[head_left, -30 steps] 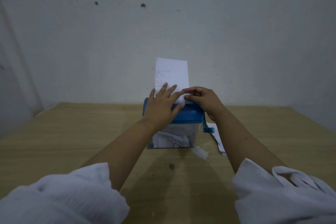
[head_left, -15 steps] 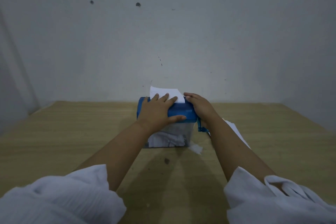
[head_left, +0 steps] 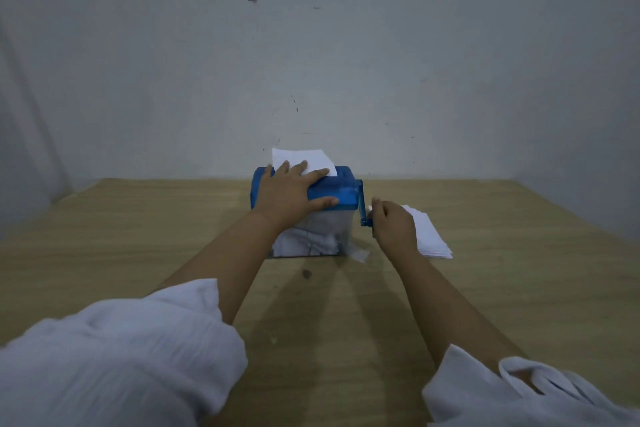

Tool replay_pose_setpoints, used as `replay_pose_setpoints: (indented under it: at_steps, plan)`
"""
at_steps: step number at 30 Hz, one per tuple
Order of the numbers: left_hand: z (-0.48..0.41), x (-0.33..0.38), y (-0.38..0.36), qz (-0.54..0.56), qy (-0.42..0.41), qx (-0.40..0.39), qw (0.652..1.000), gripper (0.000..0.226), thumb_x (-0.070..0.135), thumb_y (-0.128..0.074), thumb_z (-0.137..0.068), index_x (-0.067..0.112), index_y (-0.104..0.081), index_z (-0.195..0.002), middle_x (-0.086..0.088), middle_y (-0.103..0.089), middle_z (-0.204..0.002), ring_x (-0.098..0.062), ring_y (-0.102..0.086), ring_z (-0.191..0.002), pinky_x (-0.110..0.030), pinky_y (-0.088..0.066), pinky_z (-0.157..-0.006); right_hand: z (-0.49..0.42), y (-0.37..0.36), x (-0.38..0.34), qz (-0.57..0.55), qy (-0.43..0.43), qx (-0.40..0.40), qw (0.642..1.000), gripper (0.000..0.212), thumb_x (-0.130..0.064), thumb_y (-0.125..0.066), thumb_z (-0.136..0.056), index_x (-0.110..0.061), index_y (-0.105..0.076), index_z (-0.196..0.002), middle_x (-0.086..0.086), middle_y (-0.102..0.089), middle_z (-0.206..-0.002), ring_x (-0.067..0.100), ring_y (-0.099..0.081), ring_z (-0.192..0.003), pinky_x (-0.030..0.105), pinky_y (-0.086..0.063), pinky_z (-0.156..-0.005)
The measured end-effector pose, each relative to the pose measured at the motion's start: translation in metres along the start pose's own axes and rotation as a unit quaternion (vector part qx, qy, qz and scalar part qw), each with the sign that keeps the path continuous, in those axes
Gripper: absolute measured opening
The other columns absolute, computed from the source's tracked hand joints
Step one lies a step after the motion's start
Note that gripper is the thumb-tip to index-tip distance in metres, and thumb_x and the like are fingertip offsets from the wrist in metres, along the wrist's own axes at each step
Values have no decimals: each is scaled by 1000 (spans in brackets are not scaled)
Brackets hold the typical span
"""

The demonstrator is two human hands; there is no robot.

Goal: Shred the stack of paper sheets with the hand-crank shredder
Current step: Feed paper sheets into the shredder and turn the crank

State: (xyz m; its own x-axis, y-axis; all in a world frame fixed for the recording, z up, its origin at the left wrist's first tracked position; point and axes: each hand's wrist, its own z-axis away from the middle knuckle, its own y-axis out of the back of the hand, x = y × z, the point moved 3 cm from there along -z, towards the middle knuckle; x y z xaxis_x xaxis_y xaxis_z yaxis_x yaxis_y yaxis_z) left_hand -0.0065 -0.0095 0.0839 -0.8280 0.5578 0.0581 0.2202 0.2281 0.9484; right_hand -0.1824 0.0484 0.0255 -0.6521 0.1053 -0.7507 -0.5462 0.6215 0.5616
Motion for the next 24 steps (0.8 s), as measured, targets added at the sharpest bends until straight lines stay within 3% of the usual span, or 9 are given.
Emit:
replay_pose_setpoints:
  at_steps: [2,5,7,10,15,19,24]
  plan:
    - [1,0,0,6,3,3,1000,67,69,-37,-85,42,-24,-145,0,-19,-157,-26,-15,-144,-46,-8,-116,12,-1,-2,-32,13,-3,999,41,-24,-29,-103,1,-59,-90,10,-57,-80,19,-50,-74,26,-30,-62]
    - [0,0,-1,14,8,0,1000,68,70,-38,-85,42,-25,-145,0,-20,-157,-26,-16,-144,-47,-10,-115,26,5,-13,-136,43,55,988,31,-18,-32,-102,-2,-55,-90,3,-56,-78,9,-48,-70,23,-32,-62]
    - [-2,-1,-2,10,9,-3,1000,67,71,-37,-84,43,-25,-145,1,-20,-157,-26,-16,-144,-48,-11,-115,29,12,-24,-211,66,84,972,22,-13,-35,-101,-6,-55,-93,-9,-53,-79,-2,-50,-72,13,-36,-63]
    - [-3,-1,-3,6,7,-7,1000,66,71,-35,-84,45,-24,-144,2,-19,-157,-25,-18,-143,-49,-13,-115,23,16,-33,-291,74,79,951,16,-11,-40,-99,-8,-55,-104,-14,-53,-89,-7,-51,-81,3,-37,-70]
    - [-4,-1,-6,20,-5,7,1000,63,71,-36,-84,47,-28,-142,0,-23,-156,-25,-20,-142,-47,-14,-115,8,12,-31,-356,79,82,927,14,-16,-44,-99,-14,-55,-107,-5,-56,-96,7,-51,-85,23,-43,-78]
    - [-5,-3,-5,23,-20,22,999,62,70,-36,-85,47,-30,-141,-1,-24,-155,-25,-20,-143,-45,-13,-115,-11,11,-40,-398,76,100,909,12,-18,-49,-97,-12,-58,-102,-1,-59,-90,6,-50,-74,23,-43,-70]
    - [-5,-2,-5,23,-30,21,999,62,69,-35,-85,44,-30,-142,0,-23,-156,-25,-18,-144,-43,-11,-115,-48,10,-55,-368,50,104,923,15,-24,-56,-94,-11,-63,-89,-6,-58,-74,2,-50,-65,21,-43,-64]
